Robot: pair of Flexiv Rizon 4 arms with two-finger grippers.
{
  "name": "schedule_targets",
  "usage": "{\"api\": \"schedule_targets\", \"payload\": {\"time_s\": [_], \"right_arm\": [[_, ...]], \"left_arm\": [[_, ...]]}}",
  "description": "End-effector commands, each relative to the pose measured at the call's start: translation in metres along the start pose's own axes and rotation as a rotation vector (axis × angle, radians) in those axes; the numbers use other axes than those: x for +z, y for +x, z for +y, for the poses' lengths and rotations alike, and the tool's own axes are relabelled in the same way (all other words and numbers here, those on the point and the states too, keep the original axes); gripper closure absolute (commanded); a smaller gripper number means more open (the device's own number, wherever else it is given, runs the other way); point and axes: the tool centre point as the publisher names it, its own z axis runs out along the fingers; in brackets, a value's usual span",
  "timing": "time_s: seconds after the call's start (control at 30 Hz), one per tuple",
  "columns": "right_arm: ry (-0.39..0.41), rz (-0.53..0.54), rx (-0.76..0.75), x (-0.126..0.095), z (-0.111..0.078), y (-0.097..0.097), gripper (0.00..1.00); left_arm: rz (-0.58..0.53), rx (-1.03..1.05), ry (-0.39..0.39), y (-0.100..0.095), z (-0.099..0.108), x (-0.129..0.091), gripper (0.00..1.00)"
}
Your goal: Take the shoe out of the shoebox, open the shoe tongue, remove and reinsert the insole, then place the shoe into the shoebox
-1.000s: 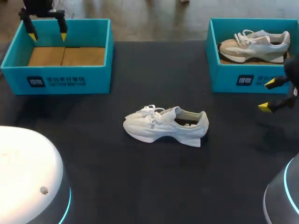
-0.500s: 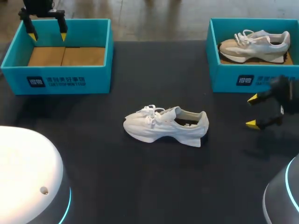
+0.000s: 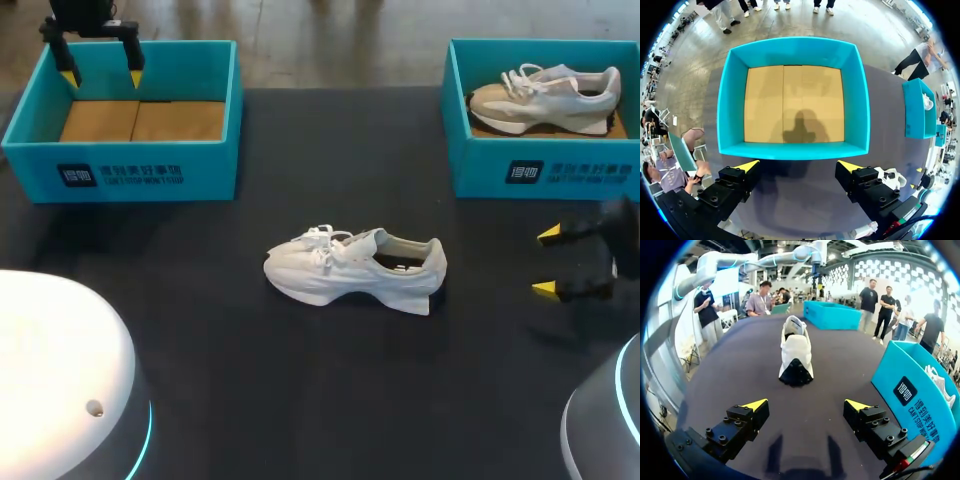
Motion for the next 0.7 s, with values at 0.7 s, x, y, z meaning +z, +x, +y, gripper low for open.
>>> {"api": "schedule_targets", "payload": {"time_s": [0.7], "right_arm": [[-0.045,-0.021,-0.016,0.0065,-0.0047,0.0020,0.00]], "left_arm": [[0.000,0.000,0.000,-0.0001,-0.0002,0.0004,0.00]]}}
